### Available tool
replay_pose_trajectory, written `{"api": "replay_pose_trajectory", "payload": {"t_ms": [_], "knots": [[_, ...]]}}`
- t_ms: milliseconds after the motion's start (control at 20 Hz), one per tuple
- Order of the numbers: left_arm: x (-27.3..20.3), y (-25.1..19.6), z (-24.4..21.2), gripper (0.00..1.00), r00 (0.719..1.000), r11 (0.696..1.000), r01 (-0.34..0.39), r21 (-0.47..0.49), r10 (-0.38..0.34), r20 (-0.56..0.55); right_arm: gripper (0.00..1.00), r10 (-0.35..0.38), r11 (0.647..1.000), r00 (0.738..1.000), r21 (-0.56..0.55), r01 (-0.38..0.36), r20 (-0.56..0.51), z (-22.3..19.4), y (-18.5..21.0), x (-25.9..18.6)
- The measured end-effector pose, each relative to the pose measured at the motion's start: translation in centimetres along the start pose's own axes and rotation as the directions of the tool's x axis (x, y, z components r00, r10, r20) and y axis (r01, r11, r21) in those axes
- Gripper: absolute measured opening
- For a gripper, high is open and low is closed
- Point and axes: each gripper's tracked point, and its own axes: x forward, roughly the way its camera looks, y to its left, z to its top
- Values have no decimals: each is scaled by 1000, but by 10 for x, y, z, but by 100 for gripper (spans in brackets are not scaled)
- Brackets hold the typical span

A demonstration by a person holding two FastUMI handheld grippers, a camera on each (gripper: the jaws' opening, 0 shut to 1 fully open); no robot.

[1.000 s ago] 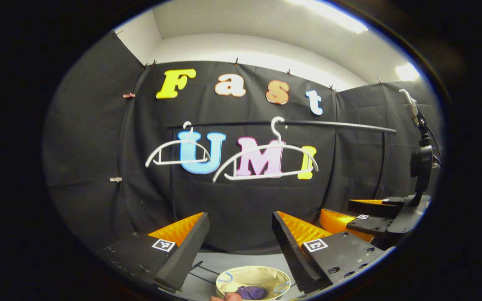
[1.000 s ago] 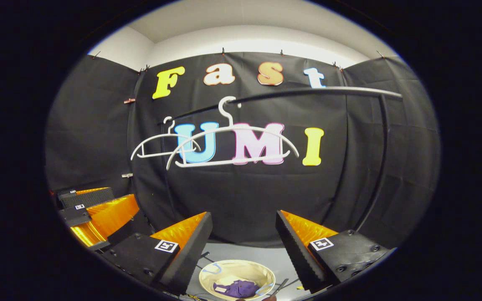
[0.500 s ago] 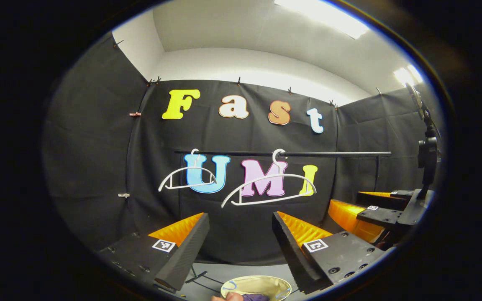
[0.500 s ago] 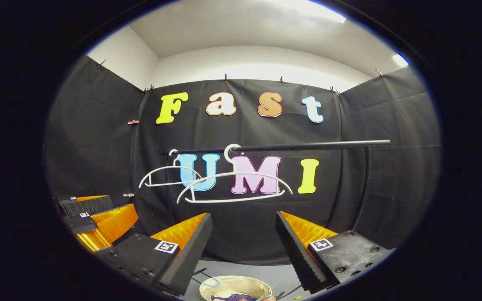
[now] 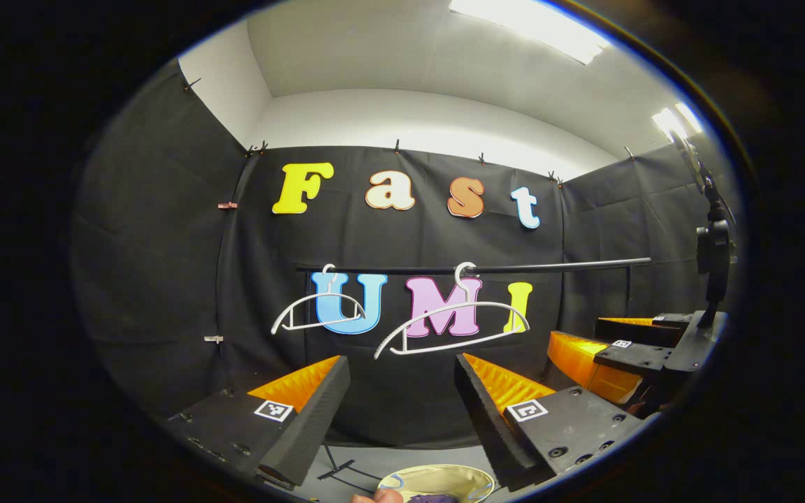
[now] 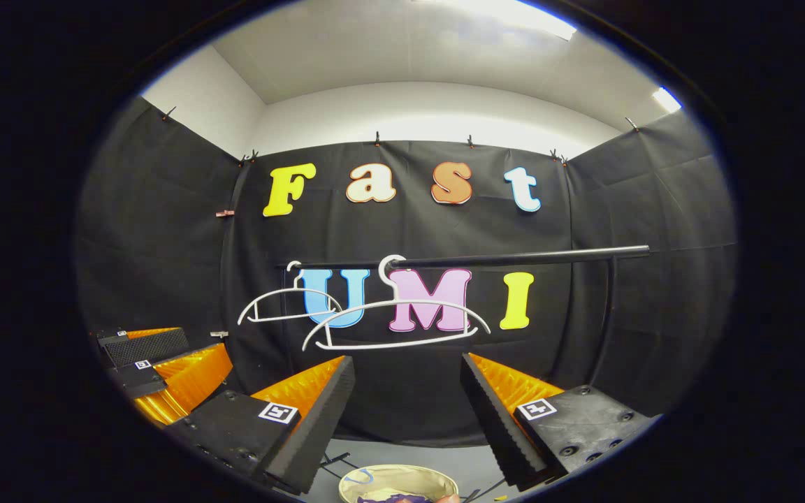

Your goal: Grasp the clothes on the hanger with both hands and then place them into the laundry hamper below.

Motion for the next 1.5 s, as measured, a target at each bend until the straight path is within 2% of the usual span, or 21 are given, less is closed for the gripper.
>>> {"api": "replay_pose_trajectory", "payload": {"t_ms": [150, 200, 500, 700, 750, 800, 900, 1000, 1500], "knots": [[2, 2, 0, 92, 1000, 1000, -10, -3, 10, -12, 98, 4, 1000, 1000, 4, -4, -3, -2, 0, 1], [2, 2, 0, 95, 1000, 1000, -11, -8, 11, -18, 98, 6, 1000, 1000, 8, -6, -5, -3, 2, 1], [10, 7, -5, 95, 999, 999, -39, 16, 40, -37, 98, 6, 1000, 1000, 4, -6, 5, -2, -3, 4], [13, 4, -9, 95, 998, 999, -37, 19, 38, -58, 100, 13, 1000, 1000, 12, -13, -9, -9, -3, 6], [13, 4, -9, 95, 998, 999, -37, 17, 38, -58, 98, 14, 1000, 1000, 12, -13, -11, -9, -3, 6], [14, 3, -8, 92, 998, 999, -36, 16, 37, -58, 98, 20, 1000, 1000, 12, -20, -10, -10, -2, 7], [14, 2, -9, 95, 997, 999, -37, 12, 38, -65, 98, 22, 1000, 1000, 12, -22, -13, -12, -2, 8], [15, 1, -8, 92, 997, 999, -38, 4, 38, -70, 98, 19, 1000, 1000, 11, -19, -17, -13, -3, 8], [15, -1, -10, 95, 997, 999, -32, 5, 33, -72, 98, 12, 1000, 1000, 6, -12, -1, -9, -6, 4]]}}
